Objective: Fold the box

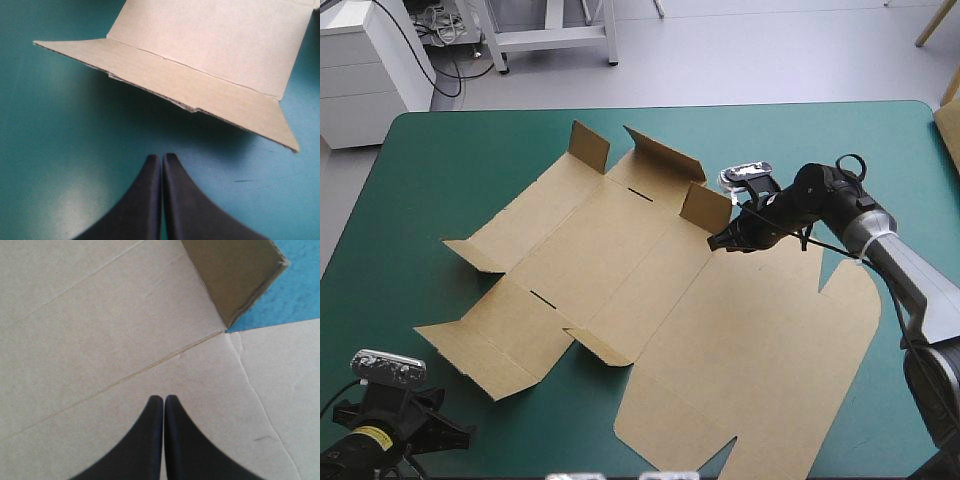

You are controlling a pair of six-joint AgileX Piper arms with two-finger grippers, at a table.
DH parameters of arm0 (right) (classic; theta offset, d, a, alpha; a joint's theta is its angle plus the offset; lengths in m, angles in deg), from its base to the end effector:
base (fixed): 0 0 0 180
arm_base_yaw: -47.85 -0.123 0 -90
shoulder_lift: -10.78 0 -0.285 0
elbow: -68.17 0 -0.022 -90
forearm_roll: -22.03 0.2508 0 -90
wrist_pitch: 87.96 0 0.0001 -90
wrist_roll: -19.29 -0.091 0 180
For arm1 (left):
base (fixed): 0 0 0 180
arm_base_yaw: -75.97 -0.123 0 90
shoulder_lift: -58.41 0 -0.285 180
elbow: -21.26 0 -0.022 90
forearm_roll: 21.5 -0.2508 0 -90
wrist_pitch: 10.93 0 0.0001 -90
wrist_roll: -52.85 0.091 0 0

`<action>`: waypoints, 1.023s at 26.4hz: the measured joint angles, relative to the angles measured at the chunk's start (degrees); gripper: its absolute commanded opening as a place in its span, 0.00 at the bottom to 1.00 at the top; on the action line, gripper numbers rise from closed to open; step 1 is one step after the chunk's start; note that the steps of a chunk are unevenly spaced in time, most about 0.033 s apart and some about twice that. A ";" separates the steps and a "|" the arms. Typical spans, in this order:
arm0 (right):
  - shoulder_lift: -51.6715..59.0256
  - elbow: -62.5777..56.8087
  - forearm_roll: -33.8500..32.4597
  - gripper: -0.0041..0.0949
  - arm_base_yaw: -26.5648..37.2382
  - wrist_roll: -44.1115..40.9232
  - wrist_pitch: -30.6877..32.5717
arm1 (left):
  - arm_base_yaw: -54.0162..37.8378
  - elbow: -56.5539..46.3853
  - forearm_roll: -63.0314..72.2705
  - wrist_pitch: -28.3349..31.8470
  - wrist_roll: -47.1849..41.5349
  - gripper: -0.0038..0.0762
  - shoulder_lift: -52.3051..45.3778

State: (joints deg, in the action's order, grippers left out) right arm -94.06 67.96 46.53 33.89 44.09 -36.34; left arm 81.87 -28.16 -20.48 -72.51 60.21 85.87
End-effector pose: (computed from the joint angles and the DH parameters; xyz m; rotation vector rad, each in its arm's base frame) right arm 0.3408 0.1152 0.2772 -0.6313 2.5919 0.4716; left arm 0.0462 -0.0062 0.2646 0.2759 2.4006 -0.0111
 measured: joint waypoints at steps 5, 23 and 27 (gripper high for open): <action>0.00 0.00 0.00 0.04 0.00 0.00 0.02 | 0.00 0.00 0.00 0.00 0.00 0.04 0.00; 0.00 0.56 -4.75 0.04 0.00 -1.12 3.42 | 0.00 0.00 0.00 0.00 0.00 0.04 0.00; 0.00 9.27 -9.78 0.04 0.00 -4.53 9.63 | 0.00 0.00 0.00 0.00 0.00 0.04 0.00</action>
State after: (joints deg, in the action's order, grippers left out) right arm -94.06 77.23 36.75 33.89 39.55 -26.71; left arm 81.87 -28.16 -20.48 -72.51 60.21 85.87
